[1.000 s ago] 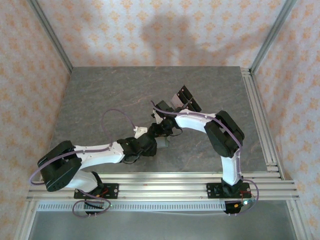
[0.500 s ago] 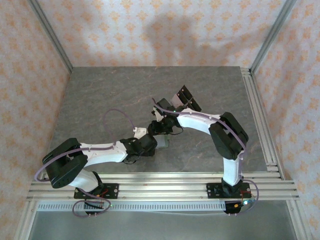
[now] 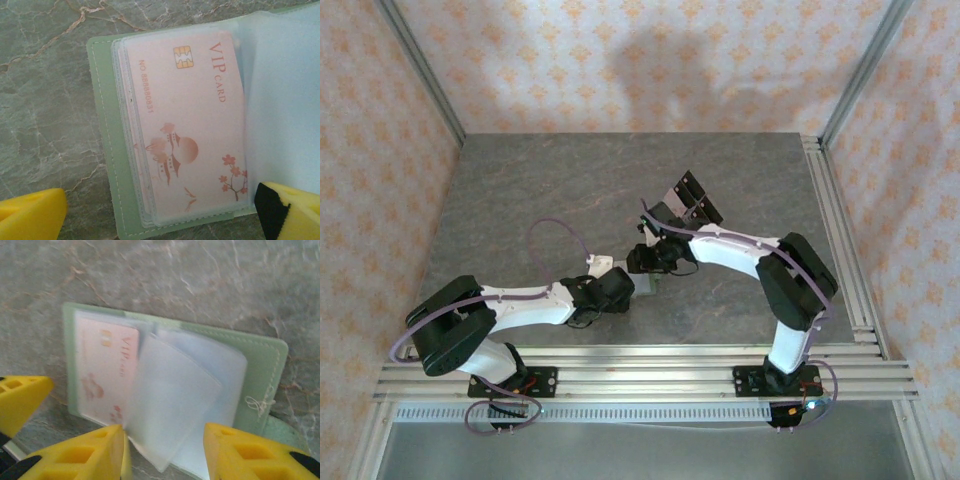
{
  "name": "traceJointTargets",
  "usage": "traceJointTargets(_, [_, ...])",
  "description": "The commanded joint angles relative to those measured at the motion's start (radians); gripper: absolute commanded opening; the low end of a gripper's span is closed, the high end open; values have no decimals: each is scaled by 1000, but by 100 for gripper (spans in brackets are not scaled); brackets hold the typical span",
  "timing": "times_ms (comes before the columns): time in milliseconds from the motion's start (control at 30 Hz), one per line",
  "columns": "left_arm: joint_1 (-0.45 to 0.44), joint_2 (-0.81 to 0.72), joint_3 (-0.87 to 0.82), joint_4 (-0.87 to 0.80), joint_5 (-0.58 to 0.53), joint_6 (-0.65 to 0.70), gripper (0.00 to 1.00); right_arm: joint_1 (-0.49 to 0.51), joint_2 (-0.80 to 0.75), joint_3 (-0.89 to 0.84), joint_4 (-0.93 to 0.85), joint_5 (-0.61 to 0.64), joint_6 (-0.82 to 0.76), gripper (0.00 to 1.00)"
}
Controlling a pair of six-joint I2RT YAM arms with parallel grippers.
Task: Put the credit cards into the card holder
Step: Flip over the card slot on the card holder.
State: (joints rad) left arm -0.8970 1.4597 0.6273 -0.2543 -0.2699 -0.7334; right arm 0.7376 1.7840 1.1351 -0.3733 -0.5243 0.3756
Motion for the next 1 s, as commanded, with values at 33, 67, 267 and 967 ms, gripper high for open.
traceJointTargets(33, [-8,-12,8,-25,-42,-14,98,-1,-29,-45,69,-12,49,46])
traceJointTargets(67, [-8,-12,7,-24,-43,-14,98,-1,-28,-53,79,-18,56,46])
traceJointTargets(267, [-8,-8,9,-20,-40,-14,98,-1,0,-68,121,-44,76,46])
traceJointTargets(967, [-8,-24,5,-23,-44,-14,98,-1,57,-62,178,-114,112,46])
